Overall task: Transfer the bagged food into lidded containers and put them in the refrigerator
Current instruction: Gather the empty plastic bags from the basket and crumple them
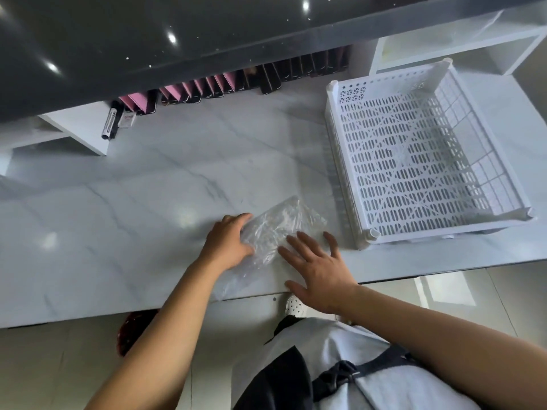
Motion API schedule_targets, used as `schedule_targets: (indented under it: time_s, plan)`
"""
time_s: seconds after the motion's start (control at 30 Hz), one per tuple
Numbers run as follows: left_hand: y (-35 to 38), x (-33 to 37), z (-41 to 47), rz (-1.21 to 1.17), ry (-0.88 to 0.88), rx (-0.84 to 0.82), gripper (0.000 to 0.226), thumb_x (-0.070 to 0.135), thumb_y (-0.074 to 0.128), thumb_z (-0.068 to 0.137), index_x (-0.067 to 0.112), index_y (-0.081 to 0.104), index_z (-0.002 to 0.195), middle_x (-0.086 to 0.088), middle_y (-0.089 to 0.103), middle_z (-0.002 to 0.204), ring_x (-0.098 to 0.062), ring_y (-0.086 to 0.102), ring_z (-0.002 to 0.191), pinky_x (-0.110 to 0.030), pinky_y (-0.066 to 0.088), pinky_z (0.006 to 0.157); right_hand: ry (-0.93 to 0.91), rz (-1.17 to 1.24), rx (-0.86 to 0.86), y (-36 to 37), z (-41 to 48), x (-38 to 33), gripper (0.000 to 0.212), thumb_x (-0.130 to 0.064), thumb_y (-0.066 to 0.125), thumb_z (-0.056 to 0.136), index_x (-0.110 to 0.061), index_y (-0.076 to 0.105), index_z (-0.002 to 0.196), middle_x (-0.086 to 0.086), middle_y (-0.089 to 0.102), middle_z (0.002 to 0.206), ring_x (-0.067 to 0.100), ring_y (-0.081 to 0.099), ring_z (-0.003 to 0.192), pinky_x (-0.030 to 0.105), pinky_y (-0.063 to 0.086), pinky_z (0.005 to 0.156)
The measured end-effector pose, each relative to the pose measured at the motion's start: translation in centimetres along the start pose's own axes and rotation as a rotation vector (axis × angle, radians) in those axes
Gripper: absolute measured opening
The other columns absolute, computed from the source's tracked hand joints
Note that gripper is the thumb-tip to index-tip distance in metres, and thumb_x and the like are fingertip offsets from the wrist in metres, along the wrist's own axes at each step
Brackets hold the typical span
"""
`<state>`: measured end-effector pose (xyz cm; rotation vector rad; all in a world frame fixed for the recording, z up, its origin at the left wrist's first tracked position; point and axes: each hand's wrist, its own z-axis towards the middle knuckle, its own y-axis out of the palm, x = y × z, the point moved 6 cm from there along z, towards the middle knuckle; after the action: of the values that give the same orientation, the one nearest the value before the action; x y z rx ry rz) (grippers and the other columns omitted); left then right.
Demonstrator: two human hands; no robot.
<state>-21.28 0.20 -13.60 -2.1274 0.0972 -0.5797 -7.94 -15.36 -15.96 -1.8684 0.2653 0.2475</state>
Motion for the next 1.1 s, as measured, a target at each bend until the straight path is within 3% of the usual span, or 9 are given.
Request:
schedule_targets:
  time_s: [0.2, 0.33, 0.6, 0.7, 0.83, 0.9, 0.97, 1.03, 1.1]
  plan:
    - [-0.6, 2.2, 1.9, -0.008, -0.02, -0.035, 0.042, 0.021, 0.081, 0.068, 0.027, 0.058, 0.102, -0.001, 0.053, 0.112, -0.022, 0.049, 0.103, -0.035, 0.047, 0.088, -0.002, 0.023, -0.047, -0.4, 0.1, 0.1, 0.071, -0.06, 0.032, 0.098, -0.036, 0.004, 0.158, -0.005, -0.006, 0.168, 0.015, -0.014, 0.153, 0.054, -0.019, 0.116]
    - [-0.4, 3.3, 1.5, -0.287, -0.041, -0.081, 0.052, 0.014, 0.078, 0.073, 0.029, 0.055, 0.117, -0.005, 0.06, 0.1, -0.018, 0.057, 0.076, -0.027, 0.047, 0.062, 0.004, 0.033, -0.072, -0.5, 0.1, 0.3, 0.071, -0.059, 0.034, 0.098, -0.036, 0.004, 0.158, -0.006, -0.005, 0.168, 0.015, -0.013, 0.153, 0.056, -0.017, 0.117]
    - [3.3, 5.7, -4.6, 0.071, 0.346, 0.442, 0.046, 0.001, 0.062, 0.077, 0.017, 0.068, 0.119, -0.007, 0.064, 0.101, -0.032, 0.057, 0.092, -0.043, 0.053, 0.08, -0.021, 0.068, -0.012, -0.8, 0.0, 1.4, 0.076, -0.062, 0.036, 0.091, -0.036, 0.01, 0.158, -0.002, 0.005, 0.168, 0.016, -0.008, 0.154, 0.046, -0.012, 0.119]
    - [7.1, 5.4, -5.7, 0.101, 0.294, 0.382, 0.052, 0.021, 0.047, 0.087, 0.027, 0.056, 0.138, -0.006, 0.058, 0.132, -0.029, 0.051, 0.118, -0.043, 0.046, 0.095, -0.039, 0.129, -0.013, -0.9, -0.5, 1.8, 0.074, -0.057, 0.046, 0.091, -0.029, 0.025, 0.155, 0.003, 0.018, 0.165, 0.02, -0.002, 0.154, 0.041, -0.011, 0.121]
    - [9.3, 4.5, -5.5, 0.22, 0.198, 0.288, 0.056, 0.037, 0.032, 0.097, 0.037, 0.028, 0.153, -0.006, 0.029, 0.162, -0.031, 0.026, 0.148, -0.048, 0.025, 0.117, -0.125, 0.278, 0.328, -3.2, -2.2, 1.5, 0.042, -0.038, 0.058, 0.086, -0.018, 0.068, 0.122, 0.004, 0.067, 0.128, 0.029, 0.058, 0.126, 0.046, 0.04, 0.11]
    - [9.6, 4.1, -5.0, 0.239, 0.17, 0.268, 0.057, 0.042, 0.028, 0.097, 0.036, 0.025, 0.154, -0.008, 0.024, 0.164, -0.033, 0.021, 0.15, -0.048, 0.017, 0.12, -0.191, 0.333, 0.553, -5.2, -3.2, 0.8, 0.028, -0.031, 0.059, 0.088, -0.016, 0.073, 0.108, 0.0, 0.072, 0.112, 0.026, 0.065, 0.108, 0.042, 0.049, 0.095]
    - [10.1, 4.0, -4.5, 0.297, 0.164, 0.235, 0.061, 0.047, 0.028, 0.095, 0.03, 0.026, 0.153, -0.011, 0.024, 0.163, -0.035, 0.021, 0.15, -0.049, 0.013, 0.118, -0.243, 0.302, 0.556, -6.4, -2.7, -0.7, 0.038, -0.035, 0.055, 0.093, -0.017, 0.066, 0.125, 0.002, 0.064, 0.132, 0.026, 0.054, 0.127, 0.043, 0.039, 0.108]
    - [10.2, 4.0, -4.4, 0.37, 0.148, 0.201, 0.068, 0.053, 0.023, 0.092, 0.028, 0.025, 0.155, -0.01, 0.017, 0.165, -0.033, 0.012, 0.152, -0.05, 0.009, 0.119, -0.172, 0.268, 0.37, -6.0, -0.9, -1.3, 0.058, -0.05, 0.039, 0.098, -0.024, 0.04, 0.15, 0.003, 0.03, 0.162, 0.024, 0.021, 0.151, 0.045, 0.013, 0.122]
    - [10.3, 3.7, -4.4, 0.381, 0.129, 0.18, 0.073, 0.059, 0.012, 0.088, 0.036, 0.01, 0.158, -0.004, -0.001, 0.168, -0.027, -0.006, 0.154, -0.05, -0.001, 0.122, -0.035, 0.224, 0.173, -4.1, 0.8, -0.3, 0.069, -0.063, 0.018, 0.098, -0.032, 0.01, 0.159, -0.004, -0.004, 0.168, 0.019, -0.007, 0.154, 0.046, -0.005, 0.123]
